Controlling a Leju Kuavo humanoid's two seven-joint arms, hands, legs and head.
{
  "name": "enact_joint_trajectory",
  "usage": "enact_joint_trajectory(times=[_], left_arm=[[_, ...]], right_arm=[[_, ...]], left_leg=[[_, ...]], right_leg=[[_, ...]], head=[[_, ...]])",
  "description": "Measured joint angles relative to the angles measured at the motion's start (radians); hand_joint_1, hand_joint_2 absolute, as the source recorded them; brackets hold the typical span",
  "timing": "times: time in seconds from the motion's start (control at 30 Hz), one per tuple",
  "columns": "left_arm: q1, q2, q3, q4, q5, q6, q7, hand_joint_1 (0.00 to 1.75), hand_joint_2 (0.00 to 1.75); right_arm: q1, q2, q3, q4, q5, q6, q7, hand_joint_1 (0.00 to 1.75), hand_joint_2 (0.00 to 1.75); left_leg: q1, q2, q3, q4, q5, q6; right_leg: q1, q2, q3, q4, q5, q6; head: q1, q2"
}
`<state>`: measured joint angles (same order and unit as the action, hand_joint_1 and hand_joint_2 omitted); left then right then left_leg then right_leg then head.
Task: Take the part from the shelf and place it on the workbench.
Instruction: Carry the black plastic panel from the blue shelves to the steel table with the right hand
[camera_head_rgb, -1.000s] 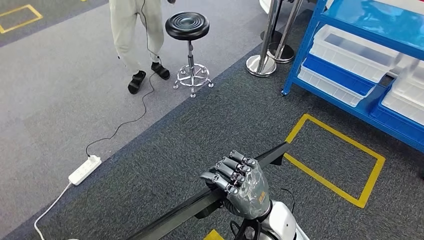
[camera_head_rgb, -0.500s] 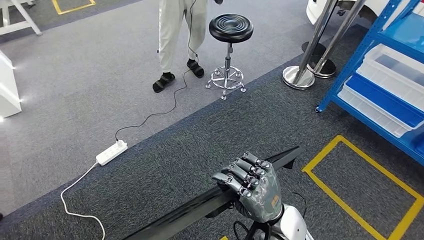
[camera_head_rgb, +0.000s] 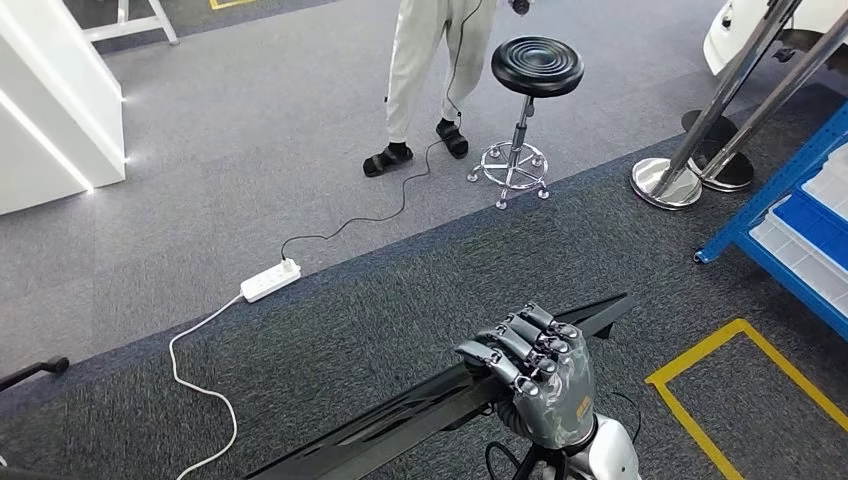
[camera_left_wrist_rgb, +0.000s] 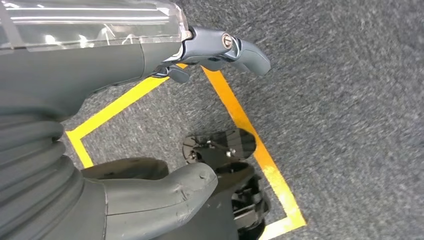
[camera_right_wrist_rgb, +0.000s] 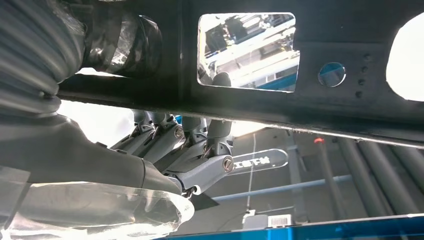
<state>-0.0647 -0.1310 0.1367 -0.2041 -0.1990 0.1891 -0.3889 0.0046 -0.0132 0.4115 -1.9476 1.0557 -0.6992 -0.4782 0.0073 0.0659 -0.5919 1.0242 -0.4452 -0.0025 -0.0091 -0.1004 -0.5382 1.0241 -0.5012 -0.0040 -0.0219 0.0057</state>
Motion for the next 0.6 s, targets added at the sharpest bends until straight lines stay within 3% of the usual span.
enact_joint_trajectory(times=[0.07, 0.1, 0.17, 0.23, 0.3, 0.33, 0.37, 0.4, 0.47, 0.53, 0.6], left_arm=[[0.0, -0.001, 0.001, 0.0, 0.0, 0.002, 0.0, 0.0, 1.75], [0.001, -0.002, 0.001, 0.0, 0.0, 0.002, 0.0, 0.0, 1.75], [0.0, -0.005, 0.004, 0.0, 0.001, 0.005, 0.0, 0.0, 1.75], [-0.004, -0.009, 0.007, 0.0, 0.0, 0.006, 0.0, 0.0, 1.75], [-0.006, -0.012, 0.009, 0.0, -0.001, 0.009, -0.001, 0.0, 1.75], [-0.005, -0.014, 0.011, 0.0, -0.001, 0.012, -0.002, 0.0, 1.75], [-0.004, -0.015, 0.013, 0.0, -0.001, 0.016, -0.003, 0.0, 1.75], [-0.003, -0.017, 0.015, 0.0, 0.0, 0.021, -0.004, 0.0, 1.75], [-0.001, -0.018, 0.018, 0.0, 0.0, 0.029, -0.005, 0.0, 1.75], [0.002, -0.018, 0.022, 0.0, 0.0, 0.033, -0.007, 0.0, 1.75], [0.008, -0.018, 0.026, 0.0, 0.0, 0.036, -0.008, 0.0, 1.75]], right_arm=[[0.001, 0.0, -0.006, -0.003, -0.001, 0.0, 0.0, 1.75, 1.75], [0.0, -0.001, -0.009, -0.004, -0.002, 0.0, 0.0, 1.75, 1.75], [-0.001, -0.002, -0.015, -0.007, -0.002, 0.0, 0.004, 1.75, 1.75], [0.0, -0.009, -0.024, -0.011, -0.001, 0.0, 0.012, 1.75, 1.75], [0.006, -0.022, -0.039, -0.016, -0.007, 0.0, 0.019, 1.75, 1.75], [0.009, -0.028, -0.048, -0.021, -0.014, 0.0, 0.02, 1.75, 1.75], [0.013, -0.035, -0.058, -0.028, -0.023, 0.0, 0.021, 1.75, 1.75], [0.015, -0.04, -0.068, -0.036, -0.03, 0.0, 0.021, 1.75, 1.75], [0.018, -0.052, -0.087, -0.05, -0.039, 0.0, 0.021, 1.75, 1.75], [0.026, -0.065, -0.108, -0.065, -0.041, 0.0, 0.022, 1.75, 1.75], [0.035, -0.08, -0.13, -0.084, -0.042, 0.0, 0.025, 1.75, 1.75]], left_leg=[[-0.003, -0.018, -0.002, -0.005, 0.002, 0.013], [-0.002, -0.029, 0.0, -0.011, 0.005, 0.019], [0.003, -0.05, 0.009, -0.023, 0.011, 0.031], [0.003, -0.073, 0.011, -0.025, 0.012, 0.038], [0.001, -0.1, 0.01, -0.023, 0.011, 0.04], [0.0, -0.114, 0.011, -0.021, 0.01, 0.04], [0.0, -0.129, 0.012, -0.019, 0.009, 0.04], [0.0, -0.143, 0.013, -0.015, 0.007, 0.038], [0.0, -0.167, 0.01, -0.006, 0.003, 0.032], [-0.001, -0.186, 0.002, -0.002, 0.001, 0.022], [0.002, -0.194, -0.004, 0.0, 0.001, 0.013]], right_leg=[[0.001, -0.015, 0.005, -0.004, -0.002, 0.011], [0.0, -0.008, 0.008, -0.003, -0.006, 0.017], [-0.004, 0.035, -0.007, 0.044, -0.04, 0.025], [-0.005, 0.082, -0.066, 0.163, -0.1, 0.025], [-0.004, 0.094, -0.126, 0.265, -0.127, 0.023], [-0.004, 0.096, -0.136, 0.27, -0.112, 0.022], [-0.004, 0.1, -0.126, 0.235, -0.078, 0.02], [-0.005, 0.11, -0.101, 0.172, -0.035, 0.018], [-0.009, 0.153, -0.053, 0.057, 0.016, 0.016], [-0.009, 0.174, -0.04, 0.02, 0.02, 0.014], [-0.008, 0.154, -0.038, 0.016, 0.023, 0.006]], head=[[0.0, 0.0], [0.0, 0.0], [0.001, 0.0], [0.001, 0.0], [0.001, 0.0], [0.001, 0.0], [0.001, 0.0], [0.002, 0.0], [0.001, 0.0], [0.001, 0.0], [0.001, 0.0]])
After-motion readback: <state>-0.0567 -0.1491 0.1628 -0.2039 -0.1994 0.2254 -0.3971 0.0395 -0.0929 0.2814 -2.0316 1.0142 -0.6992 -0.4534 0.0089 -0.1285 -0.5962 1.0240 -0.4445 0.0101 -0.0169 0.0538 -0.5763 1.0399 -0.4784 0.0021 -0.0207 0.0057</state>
